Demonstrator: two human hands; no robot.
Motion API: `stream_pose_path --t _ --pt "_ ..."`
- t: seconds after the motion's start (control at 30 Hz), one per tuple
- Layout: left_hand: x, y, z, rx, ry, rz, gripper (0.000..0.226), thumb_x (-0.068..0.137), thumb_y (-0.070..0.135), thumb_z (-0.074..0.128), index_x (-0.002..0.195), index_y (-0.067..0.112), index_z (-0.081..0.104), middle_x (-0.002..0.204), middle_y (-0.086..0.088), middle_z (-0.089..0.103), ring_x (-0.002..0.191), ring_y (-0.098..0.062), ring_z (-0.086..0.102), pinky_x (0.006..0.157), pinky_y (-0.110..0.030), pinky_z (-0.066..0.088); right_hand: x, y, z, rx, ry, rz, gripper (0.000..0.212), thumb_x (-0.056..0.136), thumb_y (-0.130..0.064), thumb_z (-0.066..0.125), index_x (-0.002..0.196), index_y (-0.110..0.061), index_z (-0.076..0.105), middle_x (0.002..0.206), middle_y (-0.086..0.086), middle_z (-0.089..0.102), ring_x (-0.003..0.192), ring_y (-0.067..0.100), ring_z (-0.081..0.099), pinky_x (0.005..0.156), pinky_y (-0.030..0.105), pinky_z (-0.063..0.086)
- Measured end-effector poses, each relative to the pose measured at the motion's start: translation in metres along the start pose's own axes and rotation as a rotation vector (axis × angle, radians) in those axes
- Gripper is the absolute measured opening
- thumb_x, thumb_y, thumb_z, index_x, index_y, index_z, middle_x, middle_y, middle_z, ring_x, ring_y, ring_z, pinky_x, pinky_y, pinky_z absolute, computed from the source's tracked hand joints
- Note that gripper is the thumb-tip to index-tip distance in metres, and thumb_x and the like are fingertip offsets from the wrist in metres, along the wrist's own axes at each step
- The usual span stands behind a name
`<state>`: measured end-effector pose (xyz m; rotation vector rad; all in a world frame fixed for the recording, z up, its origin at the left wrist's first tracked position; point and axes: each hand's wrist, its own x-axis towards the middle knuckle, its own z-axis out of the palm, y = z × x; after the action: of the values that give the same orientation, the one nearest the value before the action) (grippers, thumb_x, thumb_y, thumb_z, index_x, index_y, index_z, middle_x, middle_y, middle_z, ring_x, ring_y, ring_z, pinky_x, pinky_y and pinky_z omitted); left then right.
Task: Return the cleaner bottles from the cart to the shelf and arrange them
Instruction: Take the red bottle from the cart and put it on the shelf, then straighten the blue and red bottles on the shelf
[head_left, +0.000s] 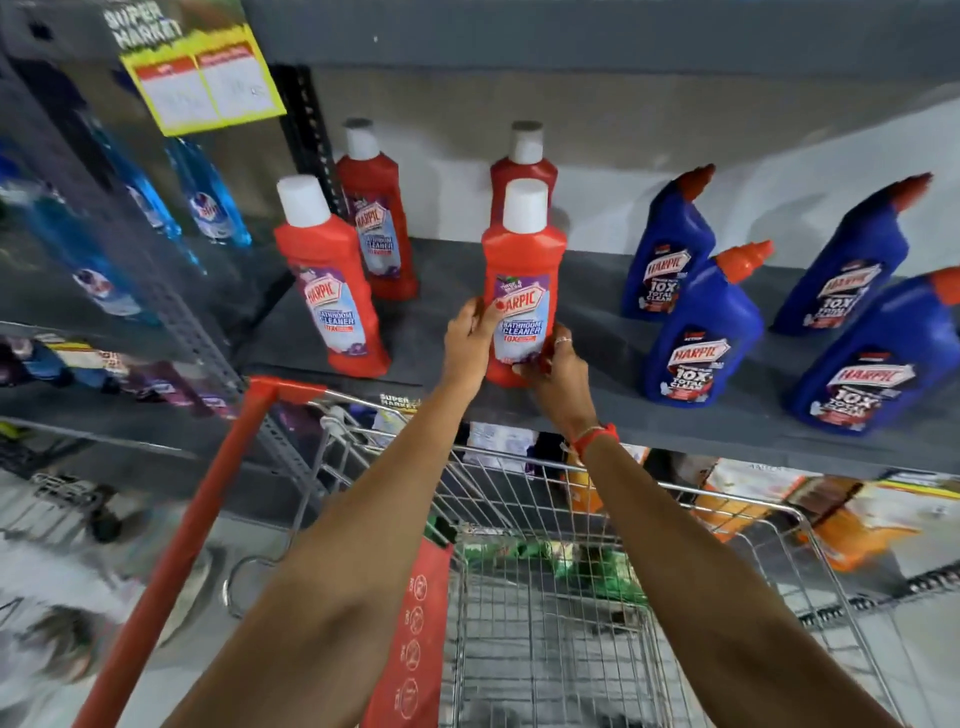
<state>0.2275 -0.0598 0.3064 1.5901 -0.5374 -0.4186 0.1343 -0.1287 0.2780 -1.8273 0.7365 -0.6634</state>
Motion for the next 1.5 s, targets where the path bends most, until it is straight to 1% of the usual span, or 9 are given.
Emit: stream_pose_path --t 0.13,0.3,0.43,0.73,0.83,1.03,1.13,1.23,1.5 --pt "-0.002 -0.007 0.003 -0.030 0.053 0.009 0.034 0.089 0.016 0.051 0.113 -0.008 0.050 0.119 -0.030 0.059 0.107 -0.038 0.058 0.071 -0.017 0.053 -0.002 0.004 -0.004 0.022 -0.028 0.002 0.054 0.080 -0.001 0.064 0.127 -0.002 0.038 0.124 0.017 0.059 0.107 0.022 0.059 0.093 0.025 0.048" --pt "-0.039 -0.013 0.017 -0.044 0.309 0.094 0.045 0.087 0.021 0.055 0.126 0.002 0.041 0.121 -0.019 0.054 0.113 -0.022 0.051 0.100 -0.034 0.043 -0.033 0.033 -0.029 -0.045 0.018 -0.010 0.052 0.084 0.000 0.057 0.132 -0.010 0.040 0.131 0.015 0.054 0.119 0.027 0.052 0.105 0.043 0.044" --pt "-0.075 -0.018 0.052 0.001 0.553 0.273 0.044 0.085 0.030 0.055 0.113 -0.002 0.047 0.091 -0.021 0.055 0.084 -0.021 0.052 0.079 -0.038 0.043 -0.064 0.056 -0.071 -0.060 0.213 -0.050 0.034 0.082 0.006 0.052 0.111 -0.007 0.061 0.114 0.015 0.066 0.105 0.027 0.063 0.095 0.039 0.051" --pt "-0.128 0.005 0.207 -0.040 0.032 0.417 0.013 0.090 0.015 0.044 0.102 0.011 0.048 0.084 0.000 0.049 0.077 -0.005 0.049 0.074 -0.021 0.041 -0.078 0.088 -0.221 0.164 0.953 0.110 0.025 0.079 0.014 0.044 0.101 0.006 0.053 0.087 0.005 0.051 0.065 -0.013 0.051 0.061 0.000 0.040" --pt "-0.123 0.017 0.251 -0.043 -0.183 0.329 0.021 0.092 0.014 0.044 0.108 0.003 0.048 0.090 0.005 0.054 0.083 0.006 0.050 0.077 -0.009 0.039 -0.072 0.096 -0.259 0.109 0.918 0.143 0.031 0.078 0.005 0.057 0.109 0.005 0.050 0.103 0.015 0.048 0.086 0.008 0.048 0.083 0.023 0.046" --pt "-0.108 0.038 0.302 -0.064 -0.462 -0.083 0.045 0.097 0.029 0.027 0.137 0.009 0.026 0.144 -0.009 0.034 0.132 -0.019 0.033 0.094 -0.010 0.026 -0.045 0.131 -0.301 0.063 0.495 0.076 0.038 0.072 -0.025 0.065 0.104 -0.014 0.046 0.114 0.021 0.052 0.107 0.036 0.054 0.093 0.059 0.046" --pt "-0.105 0.041 0.313 -0.096 -0.513 -0.123 0.044 0.098 0.025 0.025 0.137 0.006 0.026 0.146 -0.016 0.033 0.133 -0.025 0.033 0.078 -0.007 0.030 -0.039 0.122 -0.313 0.077 0.412 0.096 0.032 0.075 -0.028 0.064 0.101 -0.022 0.046 0.115 0.031 0.052 0.104 0.040 0.056 0.091 0.051 0.051" --pt "-0.100 0.036 0.318 0.002 -0.525 -0.041 0.039 0.097 0.018 0.030 0.133 0.003 0.031 0.139 -0.019 0.042 0.128 -0.029 0.039 0.079 -0.009 0.034 -0.036 0.112 -0.326 0.045 0.356 0.106 0.031 0.086 -0.007 0.059 0.112 -0.001 0.044 0.108 0.027 0.057 0.098 0.031 0.058 0.074 0.016 0.051" --pt "-0.091 0.021 0.332 0.164 -0.539 -0.037 0.039 0.096 0.021 0.034 0.131 0.005 0.038 0.134 -0.022 0.049 0.123 -0.033 0.047 0.106 -0.050 0.038 -0.034 0.118 -0.343 0.084 0.339 0.120 0.040 0.089 0.001 0.051 0.127 0.002 0.040 0.125 0.027 0.055 0.111 0.032 0.056 0.081 0.026 0.051"
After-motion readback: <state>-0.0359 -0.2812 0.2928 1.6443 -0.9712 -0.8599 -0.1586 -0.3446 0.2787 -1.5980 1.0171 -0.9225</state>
